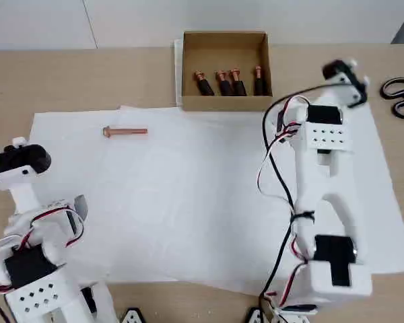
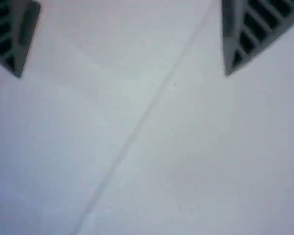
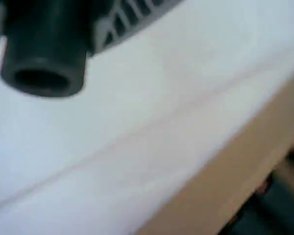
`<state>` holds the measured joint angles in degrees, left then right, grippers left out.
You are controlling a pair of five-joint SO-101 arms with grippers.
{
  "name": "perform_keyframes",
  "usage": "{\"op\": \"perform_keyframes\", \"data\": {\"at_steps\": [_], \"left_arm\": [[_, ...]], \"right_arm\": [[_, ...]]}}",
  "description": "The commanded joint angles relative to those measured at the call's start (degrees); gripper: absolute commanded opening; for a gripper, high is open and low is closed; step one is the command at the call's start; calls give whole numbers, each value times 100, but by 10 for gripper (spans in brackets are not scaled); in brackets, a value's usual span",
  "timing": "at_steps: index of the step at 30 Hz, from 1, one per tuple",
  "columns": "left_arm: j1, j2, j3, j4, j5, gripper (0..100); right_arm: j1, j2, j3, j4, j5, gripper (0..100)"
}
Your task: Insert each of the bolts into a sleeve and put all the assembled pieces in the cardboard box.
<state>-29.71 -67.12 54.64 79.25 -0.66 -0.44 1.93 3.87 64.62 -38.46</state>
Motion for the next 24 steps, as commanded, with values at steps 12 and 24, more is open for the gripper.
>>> {"op": "perform_keyframes", "data": {"at_steps": [12, 24], "left_arm": [[-35, -44, -382, 105, -35, 250], [-35, -44, -453, 149, -35, 250]], "right_arm": [[-637, -31, 18, 1015, 3771, 4], [-716, 752, 9, 1042, 4457, 14]]}}
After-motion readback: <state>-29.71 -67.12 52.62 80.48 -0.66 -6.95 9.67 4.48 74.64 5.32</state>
